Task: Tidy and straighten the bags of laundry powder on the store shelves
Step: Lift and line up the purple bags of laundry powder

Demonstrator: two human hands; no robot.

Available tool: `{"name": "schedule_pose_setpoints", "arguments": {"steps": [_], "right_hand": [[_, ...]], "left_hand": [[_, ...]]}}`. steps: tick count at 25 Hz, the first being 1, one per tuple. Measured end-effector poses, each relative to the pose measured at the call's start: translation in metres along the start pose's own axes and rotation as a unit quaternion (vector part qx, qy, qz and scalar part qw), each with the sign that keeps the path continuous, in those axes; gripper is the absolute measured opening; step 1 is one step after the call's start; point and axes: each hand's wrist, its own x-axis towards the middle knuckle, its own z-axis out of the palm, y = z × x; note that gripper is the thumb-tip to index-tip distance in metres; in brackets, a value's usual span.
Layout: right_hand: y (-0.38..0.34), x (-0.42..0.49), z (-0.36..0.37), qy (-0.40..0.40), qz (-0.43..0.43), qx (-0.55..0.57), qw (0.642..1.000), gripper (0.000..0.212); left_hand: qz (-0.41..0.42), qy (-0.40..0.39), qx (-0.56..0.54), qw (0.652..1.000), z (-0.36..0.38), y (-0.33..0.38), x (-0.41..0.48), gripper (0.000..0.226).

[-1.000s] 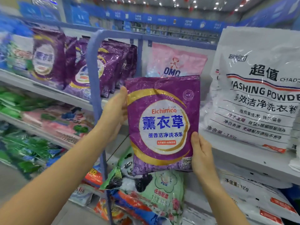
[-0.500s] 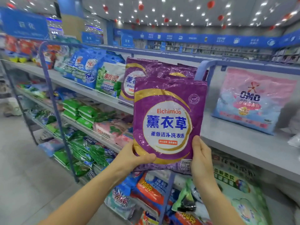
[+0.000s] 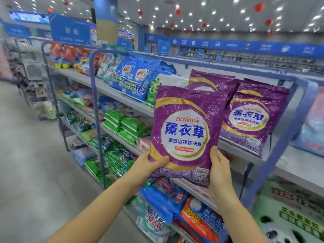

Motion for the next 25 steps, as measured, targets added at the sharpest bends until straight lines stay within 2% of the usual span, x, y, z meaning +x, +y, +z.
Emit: {"name": "schedule_pose_setpoints", "arguments": {"steps": [3, 5, 8, 11, 14, 17, 19, 21, 25], "right_hand": [[-0.004, 0.016, 0.000, -0.011, 0.016, 0.012, 1.000, 0.029], [-0.006, 0.029, -0.008, -0.048, 0.005, -0.013, 0.999, 0.029], [-0.011, 0.044, -0.018, -0.110, -0.028, -0.088, 0.990, 0.040], [-0.005, 0.058, -0.028, -0.109, -0.043, -0.131, 0.984, 0.057], [-0.009, 0.071, -0.049, -0.054, -0.089, -0.185, 0.977, 0.061], [-0.026, 0.080, -0.079, 0.028, -0.116, -0.235, 0.965, 0.046], [-0.037, 0.087, -0.097, 0.089, -0.124, -0.277, 0.949, 0.036], [-0.042, 0.094, -0.107, 0.142, -0.125, -0.297, 0.936, 0.034], [-0.040, 0.106, -0.102, 0.224, -0.137, -0.345, 0.901, 0.044]], "left_hand": [[-0.005, -0.009, -0.020, 1.000, -0.002, -0.002, 0.029, 0.043], [-0.002, -0.008, -0.036, 0.999, 0.000, -0.001, 0.050, 0.041], [0.002, -0.007, -0.055, 0.998, 0.007, 0.004, 0.081, 0.022], [0.008, -0.026, -0.043, 0.999, 0.016, 0.007, 0.110, 0.017], [0.028, -0.075, -0.029, 0.996, 0.037, 0.008, 0.137, 0.029], [0.025, -0.167, 0.012, 0.986, 0.066, 0.015, 0.155, 0.026], [0.067, -0.218, 0.068, 0.971, 0.085, 0.022, 0.171, 0.035], [0.134, -0.229, 0.154, 0.952, 0.100, 0.029, 0.189, 0.036], [0.260, -0.176, 0.284, 0.906, 0.118, 0.038, 0.215, 0.018]]}}
